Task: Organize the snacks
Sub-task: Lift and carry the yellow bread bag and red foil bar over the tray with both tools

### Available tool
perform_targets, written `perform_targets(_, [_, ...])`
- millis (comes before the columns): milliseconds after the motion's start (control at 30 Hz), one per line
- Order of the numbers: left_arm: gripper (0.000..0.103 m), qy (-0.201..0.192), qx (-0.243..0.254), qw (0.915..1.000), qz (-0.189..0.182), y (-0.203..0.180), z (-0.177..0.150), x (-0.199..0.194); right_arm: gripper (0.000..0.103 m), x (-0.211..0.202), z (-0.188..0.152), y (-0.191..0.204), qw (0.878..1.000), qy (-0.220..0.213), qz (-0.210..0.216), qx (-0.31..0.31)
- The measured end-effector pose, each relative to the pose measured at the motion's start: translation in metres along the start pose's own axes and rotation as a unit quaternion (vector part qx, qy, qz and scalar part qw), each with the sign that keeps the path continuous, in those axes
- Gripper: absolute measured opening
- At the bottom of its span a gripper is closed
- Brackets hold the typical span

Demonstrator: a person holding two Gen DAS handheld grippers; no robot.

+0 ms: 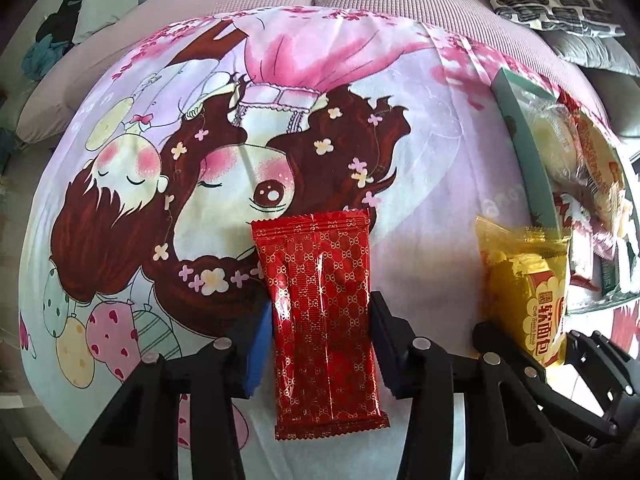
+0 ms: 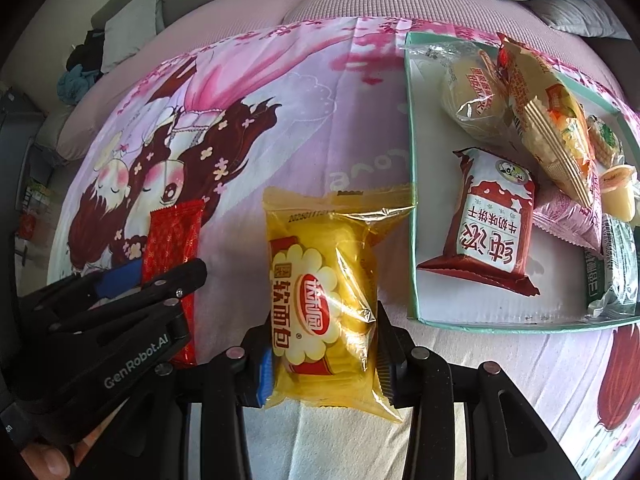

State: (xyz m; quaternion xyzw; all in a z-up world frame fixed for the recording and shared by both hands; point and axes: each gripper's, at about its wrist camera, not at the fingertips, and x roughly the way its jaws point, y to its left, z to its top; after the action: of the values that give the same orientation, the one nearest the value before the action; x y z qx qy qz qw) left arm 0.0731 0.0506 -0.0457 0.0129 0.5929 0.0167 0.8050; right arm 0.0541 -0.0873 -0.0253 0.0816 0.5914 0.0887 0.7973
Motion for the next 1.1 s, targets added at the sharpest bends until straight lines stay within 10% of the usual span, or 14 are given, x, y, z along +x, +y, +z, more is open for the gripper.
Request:
perform_targets(633, [0.047,-0.104,-0.026,0.9939,-0.029,-0.014,0.031,-0.099,0.042,-0.086,0.013,-0.021,0.995,-0.097,0.029,0.022])
perform_targets(1100, [0.047,-0.134,0.021,0.9873,-0.083,-0.099,0.065,-0.116,0.042,-0.125,0.043,-0.096,0.971,-0.187,-0.026,0.143])
